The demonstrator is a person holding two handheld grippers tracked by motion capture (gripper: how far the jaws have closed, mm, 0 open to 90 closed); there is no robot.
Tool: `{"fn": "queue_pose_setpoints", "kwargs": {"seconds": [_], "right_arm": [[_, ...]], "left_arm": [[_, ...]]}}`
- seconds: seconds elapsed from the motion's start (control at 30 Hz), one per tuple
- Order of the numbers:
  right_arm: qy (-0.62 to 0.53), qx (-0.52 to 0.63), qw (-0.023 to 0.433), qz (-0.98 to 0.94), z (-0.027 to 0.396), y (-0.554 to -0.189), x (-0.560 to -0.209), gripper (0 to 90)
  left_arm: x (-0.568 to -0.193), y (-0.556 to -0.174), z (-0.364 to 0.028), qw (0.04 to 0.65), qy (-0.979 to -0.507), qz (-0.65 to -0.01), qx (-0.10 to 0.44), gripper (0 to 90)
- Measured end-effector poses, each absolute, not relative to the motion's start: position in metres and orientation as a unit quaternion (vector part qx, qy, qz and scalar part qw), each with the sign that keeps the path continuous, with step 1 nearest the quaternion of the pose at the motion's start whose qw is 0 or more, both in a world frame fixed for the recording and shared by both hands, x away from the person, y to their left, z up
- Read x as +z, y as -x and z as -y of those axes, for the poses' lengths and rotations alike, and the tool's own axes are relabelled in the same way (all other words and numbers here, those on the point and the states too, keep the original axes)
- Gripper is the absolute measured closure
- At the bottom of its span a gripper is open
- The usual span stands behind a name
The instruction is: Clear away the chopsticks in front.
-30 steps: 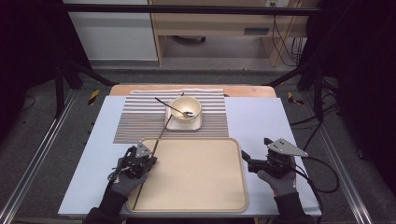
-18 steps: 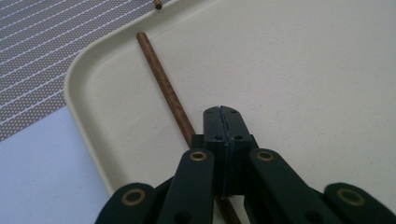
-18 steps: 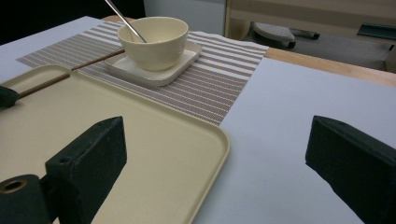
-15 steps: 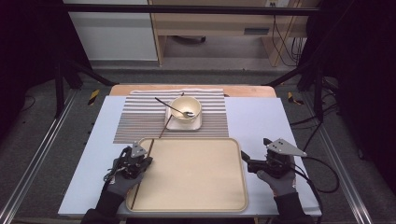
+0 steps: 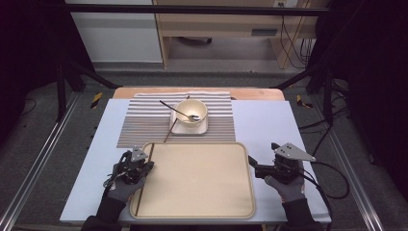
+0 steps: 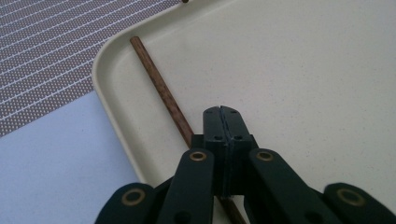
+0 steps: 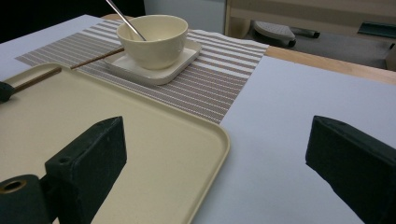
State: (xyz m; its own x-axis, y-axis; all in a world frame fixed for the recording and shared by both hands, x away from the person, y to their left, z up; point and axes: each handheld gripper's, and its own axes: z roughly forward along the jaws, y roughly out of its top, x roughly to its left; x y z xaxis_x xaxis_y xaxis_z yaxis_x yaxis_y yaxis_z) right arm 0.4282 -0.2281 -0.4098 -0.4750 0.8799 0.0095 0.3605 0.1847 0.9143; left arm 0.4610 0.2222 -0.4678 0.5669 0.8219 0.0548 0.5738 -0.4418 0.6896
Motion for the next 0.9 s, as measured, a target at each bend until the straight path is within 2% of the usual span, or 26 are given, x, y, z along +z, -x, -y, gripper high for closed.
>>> {"fn": "queue_pose_setpoints", "kwargs": {"seconds": [0.33,0.6,0.73,0.9], "right_arm": [[-0.431,0.472,0.275,-0.718,0.228,-0.428,-0.409,5.6],[-0.431,0.474,0.276,-0.716,0.229,-0.428,-0.409,5.2],[-0.431,0.471,0.276,-0.719,0.229,-0.428,-0.409,4.7],[-0.431,0.469,0.278,-0.719,0.229,-0.429,-0.409,3.6]], "left_arm": [[-0.468,-0.461,-0.220,0.315,-0.829,-0.418,0.197,89.7],[-0.455,-0.459,-0.219,0.352,-0.814,-0.415,0.204,89.4],[-0.445,-0.458,-0.221,0.369,-0.808,-0.406,0.212,87.2],[-0.430,-0.458,-0.224,0.396,-0.795,-0.404,0.220,77.5]]}}
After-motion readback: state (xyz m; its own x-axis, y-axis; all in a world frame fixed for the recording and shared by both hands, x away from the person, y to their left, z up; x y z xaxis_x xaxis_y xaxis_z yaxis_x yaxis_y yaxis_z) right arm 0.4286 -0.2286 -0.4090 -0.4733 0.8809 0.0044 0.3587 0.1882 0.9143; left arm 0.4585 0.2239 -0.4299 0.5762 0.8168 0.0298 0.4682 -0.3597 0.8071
